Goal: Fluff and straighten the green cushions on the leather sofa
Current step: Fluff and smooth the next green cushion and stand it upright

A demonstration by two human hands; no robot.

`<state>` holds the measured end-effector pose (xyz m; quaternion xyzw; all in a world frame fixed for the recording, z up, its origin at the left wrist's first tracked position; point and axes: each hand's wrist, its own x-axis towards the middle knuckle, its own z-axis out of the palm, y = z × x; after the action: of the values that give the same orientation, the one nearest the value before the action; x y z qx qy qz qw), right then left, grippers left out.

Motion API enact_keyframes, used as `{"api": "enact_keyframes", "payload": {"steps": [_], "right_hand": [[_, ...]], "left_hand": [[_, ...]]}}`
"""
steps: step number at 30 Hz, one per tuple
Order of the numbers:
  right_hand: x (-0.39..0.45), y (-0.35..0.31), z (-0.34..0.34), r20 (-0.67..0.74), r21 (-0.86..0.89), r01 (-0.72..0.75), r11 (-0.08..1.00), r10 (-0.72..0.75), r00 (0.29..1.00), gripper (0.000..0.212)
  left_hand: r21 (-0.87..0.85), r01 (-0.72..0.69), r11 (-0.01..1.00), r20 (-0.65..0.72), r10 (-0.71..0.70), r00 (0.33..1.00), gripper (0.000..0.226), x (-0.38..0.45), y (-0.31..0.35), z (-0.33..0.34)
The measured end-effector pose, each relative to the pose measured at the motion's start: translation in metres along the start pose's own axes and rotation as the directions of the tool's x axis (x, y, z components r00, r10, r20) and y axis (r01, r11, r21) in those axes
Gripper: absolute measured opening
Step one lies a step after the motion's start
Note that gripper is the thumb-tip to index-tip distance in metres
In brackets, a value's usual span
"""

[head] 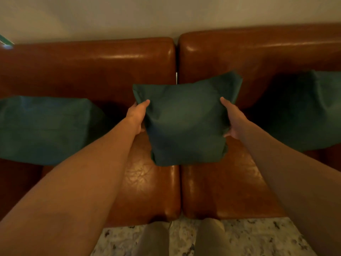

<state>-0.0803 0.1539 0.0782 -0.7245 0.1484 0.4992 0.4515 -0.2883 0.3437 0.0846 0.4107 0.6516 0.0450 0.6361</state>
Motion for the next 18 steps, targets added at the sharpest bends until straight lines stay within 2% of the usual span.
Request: {"api": "enact_keyframes", "payload": {"steps": [3,5,9,13,18], "right_hand": [[0.001,0.001,0.003,-0.060,0.010,0.025,1.000,-0.024,0.998,0.071],[-0.004,0.004,0.004,-0.068,0.017,0.038,0.999,-0.037,0.997,0.063],[-0.011,0.009,0.002,-0.042,0.039,0.087,0.995,-0.085,0.995,0.063],[-0.015,0.015,0.006,0.011,0.074,0.136,0.988,-0.137,0.990,0.061],[-0.014,0.022,0.013,0.044,0.087,0.139,0.986,-0.143,0.989,0.057]], "left_hand": [[-0.092,0.035,0.995,0.015,-0.034,0.999,0.040,0.003,-0.006,0.005],[-0.134,0.017,0.991,0.014,-0.016,1.000,0.040,0.001,-0.010,0.006],[-0.191,-0.004,0.982,-0.001,0.004,1.000,0.041,-0.006,-0.016,-0.001],[-0.251,-0.101,0.963,-0.061,0.088,0.994,0.029,-0.008,-0.016,-0.014],[-0.215,-0.122,0.969,-0.075,0.108,0.991,0.034,-0.007,-0.016,-0.017]]}}
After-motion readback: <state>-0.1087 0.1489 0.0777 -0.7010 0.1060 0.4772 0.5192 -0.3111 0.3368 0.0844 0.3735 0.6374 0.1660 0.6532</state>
